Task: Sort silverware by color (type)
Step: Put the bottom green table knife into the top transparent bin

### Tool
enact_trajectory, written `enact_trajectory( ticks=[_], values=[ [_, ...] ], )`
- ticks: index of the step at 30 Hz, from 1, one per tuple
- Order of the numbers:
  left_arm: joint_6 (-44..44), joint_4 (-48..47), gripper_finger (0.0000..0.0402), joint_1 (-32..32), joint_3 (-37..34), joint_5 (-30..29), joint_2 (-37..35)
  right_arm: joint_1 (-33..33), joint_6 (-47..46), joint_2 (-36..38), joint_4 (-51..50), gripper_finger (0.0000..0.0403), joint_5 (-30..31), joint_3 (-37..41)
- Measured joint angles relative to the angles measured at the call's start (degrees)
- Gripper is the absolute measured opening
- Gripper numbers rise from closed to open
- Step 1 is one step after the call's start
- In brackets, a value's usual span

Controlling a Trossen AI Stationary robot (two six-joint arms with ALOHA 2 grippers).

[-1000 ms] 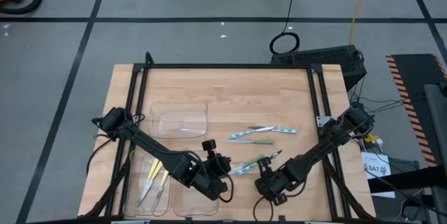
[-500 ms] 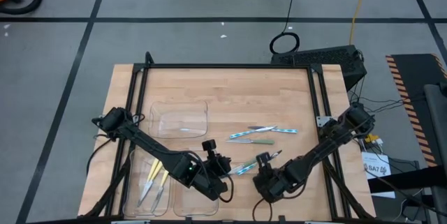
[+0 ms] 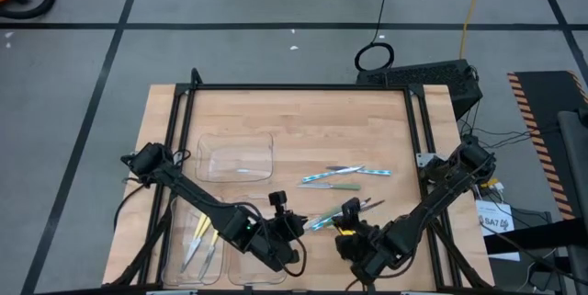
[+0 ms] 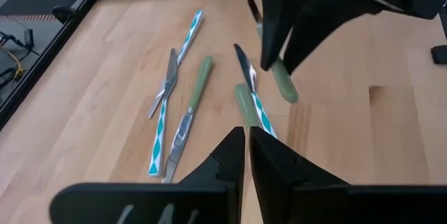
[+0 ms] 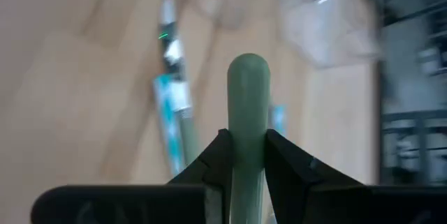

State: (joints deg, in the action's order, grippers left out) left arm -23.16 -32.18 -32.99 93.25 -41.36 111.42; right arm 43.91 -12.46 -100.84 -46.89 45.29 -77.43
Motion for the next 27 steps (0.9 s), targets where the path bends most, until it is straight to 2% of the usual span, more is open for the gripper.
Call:
enact_trajectory(
  ticks=[4,9,11,14,20,23,27],
  values=[
    [0.1,0.0,0.0033,0.0,0.0,-0.1,0.0,1.2,1.9,0.0,0.0,0.0042,6.5,-0.5],
    [0.4,0.1,0.0033,0.0,0.0,-0.2,0.0,2.4,3.4,0.0,0.2,0.0015,11.4,-0.8],
    [0.4,0.1,0.0033,0.0,0.0,-0.3,0.0,2.7,4.3,0.0,0.1,0.0001,11.6,-0.8],
    [0.4,0.1,0.0033,0.0,0.0,-0.3,0.0,2.8,3.0,0.0,-0.5,0.0006,11.3,-0.8],
    [0.4,0.1,0.0033,0.0,0.0,-0.3,0.0,2.0,-9.9,1.7,-9.3,0.0013,2.4,-0.8],
    [0.7,0.1,0.0033,0.1,0.0,-0.3,0.0,0.9,-13.9,1.7,-12.4,0.0015,3.0,-0.3],
    [1.0,0.1,0.0033,0.2,0.0,-0.3,0.0,-2.1,-12.4,2.0,-12.7,0.0015,5.2,2.5]
  ],
)
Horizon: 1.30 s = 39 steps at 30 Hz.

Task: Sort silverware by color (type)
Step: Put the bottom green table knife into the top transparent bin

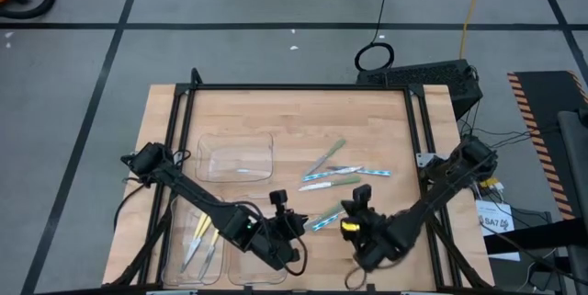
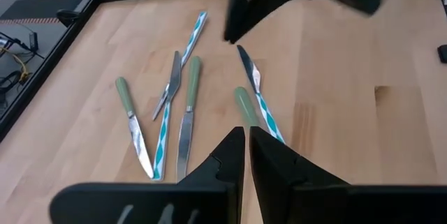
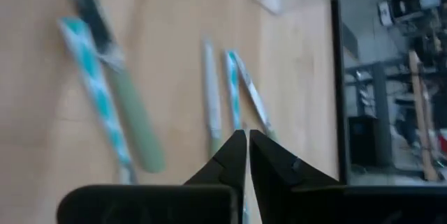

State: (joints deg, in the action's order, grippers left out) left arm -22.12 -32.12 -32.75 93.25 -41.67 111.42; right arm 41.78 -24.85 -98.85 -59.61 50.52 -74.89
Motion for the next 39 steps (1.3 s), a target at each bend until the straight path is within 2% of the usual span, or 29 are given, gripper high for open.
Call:
enact_trajectory(
  ticks=[3,6,10,13,15,17,25,29,32,39],
  values=[
    [1.3,-0.6,0.0033,0.0,0.0,0.0,0.0,-5.2,3.2,2.2,0.9,0.0021,-0.5,3.5],
    [3.0,-2.6,0.0033,0.0,0.0,0.2,0.0,-12.3,10.5,6.7,5.2,0.0035,-4.0,8.4],
    [4.0,-5.2,0.0033,0.0,0.0,1.1,0.0,-23.3,25.2,14.6,17.7,0.0063,-15.7,16.2],
    [4.0,-6.8,0.0033,0.0,0.0,1.2,0.0,-31.4,35.3,19.6,27.9,0.0083,-27.2,21.8],
    [4.0,-7.4,0.0033,0.0,0.0,1.2,0.0,-36.9,39.0,21.7,31.6,0.0097,-35.1,24.4],
    [4.6,-7.7,0.0033,0.1,0.0,1.2,0.0,-42.0,40.9,22.6,33.0,0.0112,-39.5,26.0],
    [6.9,-7.6,0.0033,2.4,0.0,1.2,0.0,-58.7,51.8,18.2,39.0,0.0167,-56.5,27.4],
    [6.9,-7.6,0.0033,3.6,0.0,1.2,0.0,-64.0,58.1,13.9,40.9,0.0175,-64.7,27.4],
    [6.6,-7.6,0.0033,3.9,0.0,1.2,0.0,-66.7,58.6,10.7,41.4,0.0173,-71.7,26.7],
    [6.9,-7.7,0.0033,3.9,0.0,1.3,0.0,-68.8,60.4,5.1,43.9,0.0168,-72.8,25.7]
  ],
)
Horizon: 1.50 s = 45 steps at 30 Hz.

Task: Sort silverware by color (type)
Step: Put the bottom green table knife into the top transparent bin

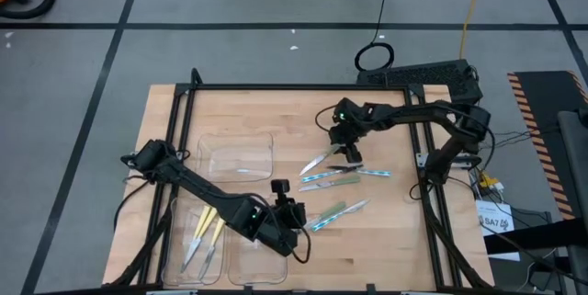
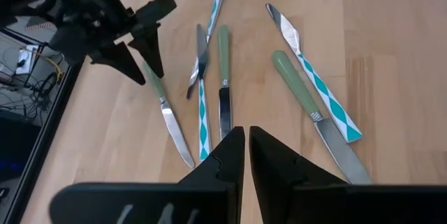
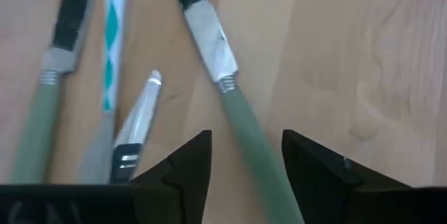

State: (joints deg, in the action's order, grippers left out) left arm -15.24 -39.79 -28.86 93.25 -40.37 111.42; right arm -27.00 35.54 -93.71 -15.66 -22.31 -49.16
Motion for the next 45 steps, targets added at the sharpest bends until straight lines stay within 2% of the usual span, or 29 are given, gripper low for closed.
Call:
enact_trajectory(
  ticks=[5,10,13,18,22,33,38,45],
  values=[
    [0.0,-0.3,0.0033,0.0,0.0,0.0,0.0,0.0,1.8,-4.2,1.2,0.0167,3.2,-0.3],
    [0.0,-0.4,0.0033,0.0,0.0,0.1,0.0,0.0,1.3,-6.4,0.8,0.0157,3.5,-0.4],
    [0.0,-0.4,0.0033,0.0,0.0,0.1,0.0,0.0,1.4,-6.7,0.4,0.0128,3.7,-0.3],
    [-0.1,-0.5,0.0033,0.0,0.0,0.1,0.0,0.1,2.5,-6.7,0.2,0.0054,4.0,-0.3],
    [-0.1,-0.5,0.0033,0.0,0.0,0.1,0.0,0.1,2.7,-6.8,0.1,0.0024,3.9,-0.2],
    [-0.2,-0.5,0.0033,0.0,0.0,0.1,0.0,0.5,-0.7,-0.5,-5.6,0.0016,3.1,0.0],
    [-0.2,-0.5,0.0033,0.0,0.0,0.1,0.0,0.5,-2.0,0.5,-7.2,0.0014,7.1,0.0],
    [-0.2,-0.5,0.0033,0.0,0.0,0.1,0.0,0.5,-2.8,0.5,-7.3,0.0013,7.2,-0.1]
  ],
)
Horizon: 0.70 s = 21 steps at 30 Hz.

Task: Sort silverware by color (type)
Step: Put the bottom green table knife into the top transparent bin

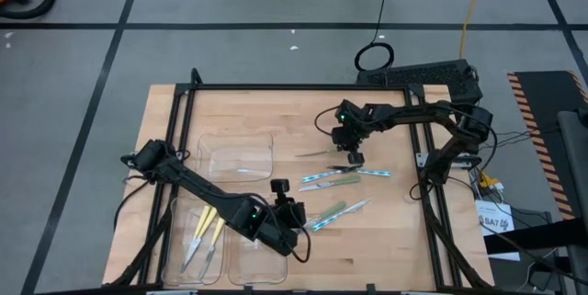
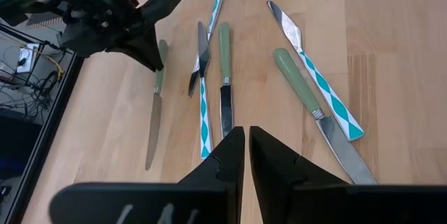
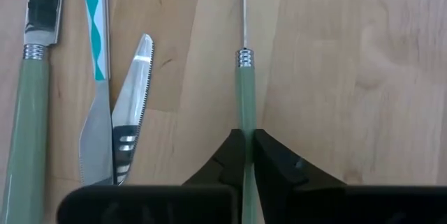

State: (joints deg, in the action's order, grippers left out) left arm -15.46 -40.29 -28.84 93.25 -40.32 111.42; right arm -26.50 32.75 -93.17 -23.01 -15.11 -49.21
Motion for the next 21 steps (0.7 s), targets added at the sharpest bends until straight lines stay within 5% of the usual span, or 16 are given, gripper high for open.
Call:
enact_trajectory(
  ticks=[21],
  values=[
    [-0.2,0.2,0.0033,0.3,0.0,0.0,0.0,0.3,1.4,-0.2,1.0,0.0031,3.5,0.0]
  ],
)
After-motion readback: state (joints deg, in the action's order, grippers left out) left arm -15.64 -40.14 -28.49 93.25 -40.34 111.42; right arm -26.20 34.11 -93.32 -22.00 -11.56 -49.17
